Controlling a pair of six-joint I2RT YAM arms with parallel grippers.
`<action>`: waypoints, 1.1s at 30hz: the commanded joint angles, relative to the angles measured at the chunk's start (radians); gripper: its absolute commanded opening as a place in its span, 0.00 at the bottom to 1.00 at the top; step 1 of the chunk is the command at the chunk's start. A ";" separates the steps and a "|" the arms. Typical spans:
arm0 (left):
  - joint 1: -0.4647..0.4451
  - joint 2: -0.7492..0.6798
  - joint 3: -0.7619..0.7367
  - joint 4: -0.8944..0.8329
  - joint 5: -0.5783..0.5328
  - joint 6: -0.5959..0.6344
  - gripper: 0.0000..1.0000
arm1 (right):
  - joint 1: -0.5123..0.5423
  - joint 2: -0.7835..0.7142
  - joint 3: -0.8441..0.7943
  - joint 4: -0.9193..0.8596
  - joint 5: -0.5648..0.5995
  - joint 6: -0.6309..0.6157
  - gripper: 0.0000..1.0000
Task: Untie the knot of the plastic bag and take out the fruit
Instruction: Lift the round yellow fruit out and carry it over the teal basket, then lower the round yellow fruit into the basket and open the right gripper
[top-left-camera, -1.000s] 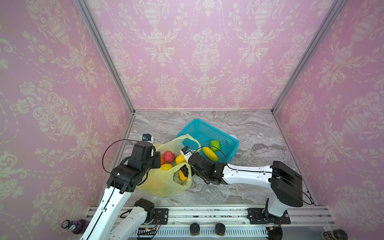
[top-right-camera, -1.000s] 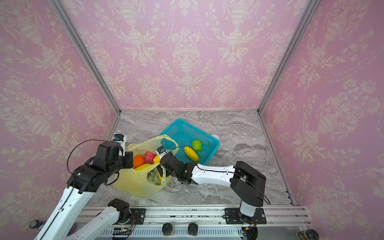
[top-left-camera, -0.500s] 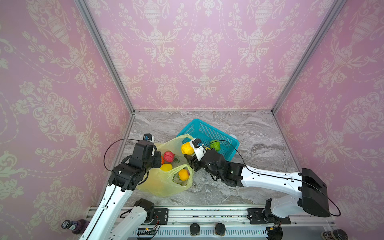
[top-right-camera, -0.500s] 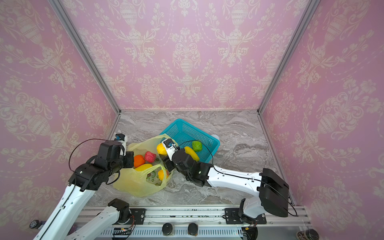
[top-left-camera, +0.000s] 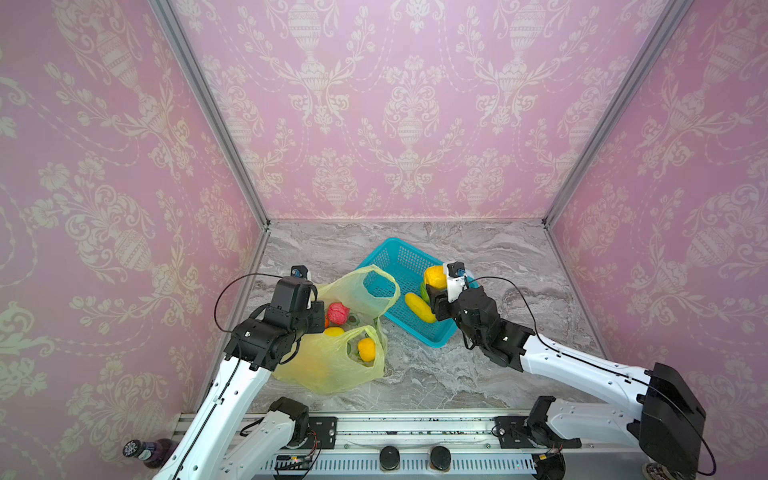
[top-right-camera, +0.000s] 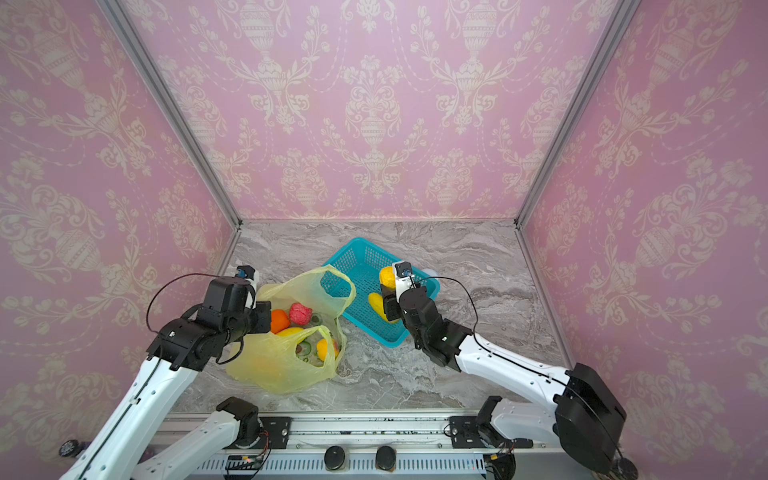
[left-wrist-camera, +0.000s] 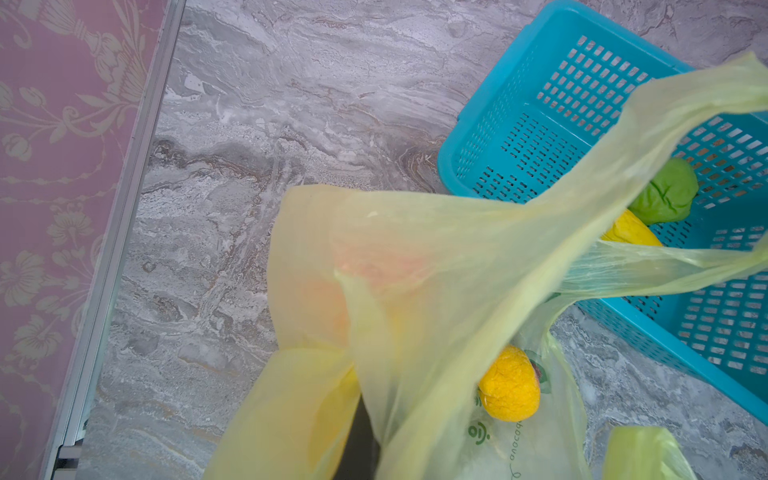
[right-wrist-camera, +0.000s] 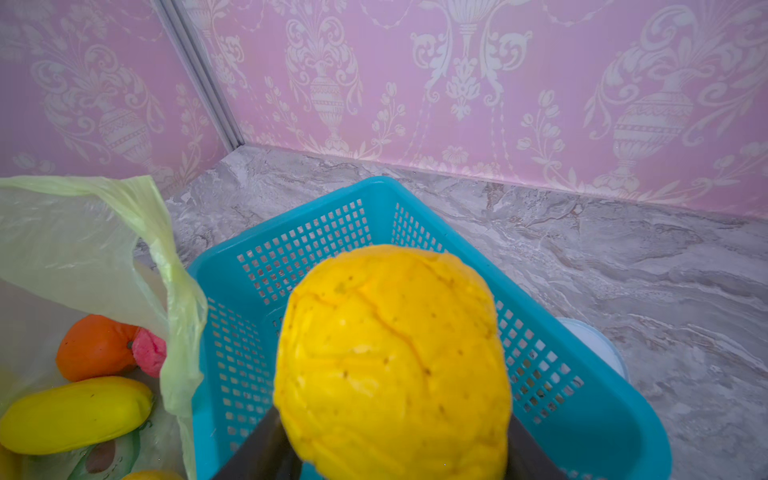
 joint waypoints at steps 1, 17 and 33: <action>0.007 -0.018 0.004 -0.009 0.020 -0.003 0.00 | -0.034 0.044 0.017 -0.025 -0.023 0.057 0.24; 0.008 -0.026 0.002 -0.007 0.025 -0.005 0.00 | -0.065 0.485 0.343 -0.216 -0.184 0.080 0.23; 0.009 -0.041 -0.003 -0.003 0.009 -0.009 0.00 | -0.103 0.620 0.396 -0.210 -0.223 0.098 0.48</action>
